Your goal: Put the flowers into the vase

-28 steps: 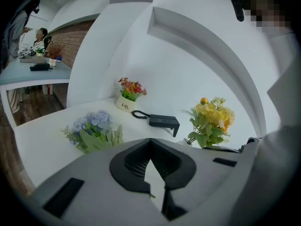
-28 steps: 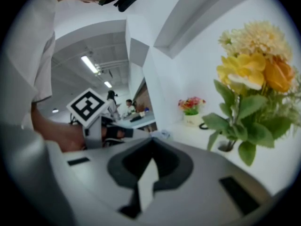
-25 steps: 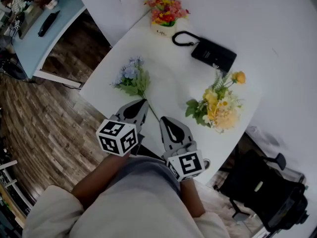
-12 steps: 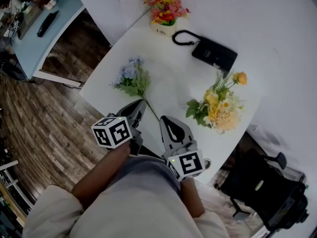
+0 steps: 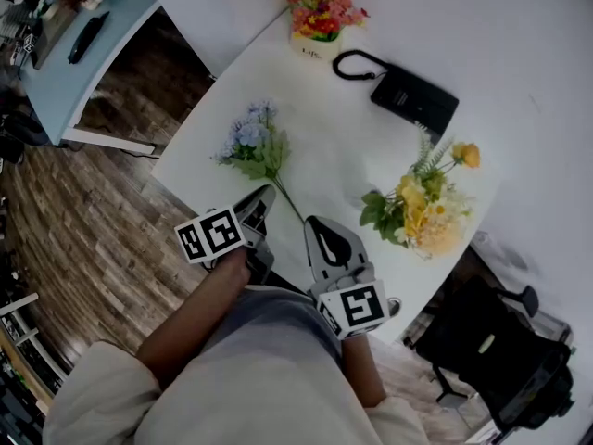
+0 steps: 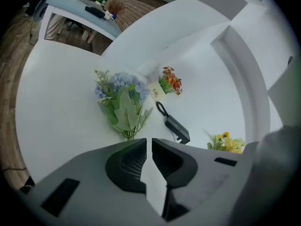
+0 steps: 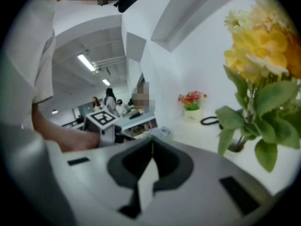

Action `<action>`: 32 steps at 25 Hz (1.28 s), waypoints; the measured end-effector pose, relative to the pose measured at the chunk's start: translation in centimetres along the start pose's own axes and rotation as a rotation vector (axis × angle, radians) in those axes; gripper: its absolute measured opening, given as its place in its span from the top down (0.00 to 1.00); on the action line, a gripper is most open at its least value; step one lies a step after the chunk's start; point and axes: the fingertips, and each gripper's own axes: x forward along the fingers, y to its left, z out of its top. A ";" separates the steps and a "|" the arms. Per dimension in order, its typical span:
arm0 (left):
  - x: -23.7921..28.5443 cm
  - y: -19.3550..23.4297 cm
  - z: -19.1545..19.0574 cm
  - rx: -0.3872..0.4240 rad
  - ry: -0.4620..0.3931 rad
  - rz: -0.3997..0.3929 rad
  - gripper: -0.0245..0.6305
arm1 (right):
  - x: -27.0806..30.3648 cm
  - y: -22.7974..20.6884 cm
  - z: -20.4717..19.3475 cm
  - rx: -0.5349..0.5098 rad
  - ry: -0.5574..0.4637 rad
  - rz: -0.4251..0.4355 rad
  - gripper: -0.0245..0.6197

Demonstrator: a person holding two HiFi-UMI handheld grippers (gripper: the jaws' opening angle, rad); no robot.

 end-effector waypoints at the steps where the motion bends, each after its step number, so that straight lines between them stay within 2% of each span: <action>1: 0.2 0.3 0.0 -0.004 0.005 0.007 0.89 | 0.2 0.0 -0.1 0.002 0.005 0.000 0.92; 11: 2.3 3.2 -0.8 -0.063 0.076 0.088 0.77 | 1.5 -0.5 -0.5 0.019 0.044 -0.010 0.92; 22: 4.0 4.0 -0.8 -0.077 0.109 0.137 0.77 | 2.6 -0.3 -0.7 0.032 0.061 0.000 0.92; 32: 5.4 4.3 -1.0 -0.132 0.144 0.162 0.79 | 3.2 -0.4 -0.8 0.057 0.071 -0.002 0.92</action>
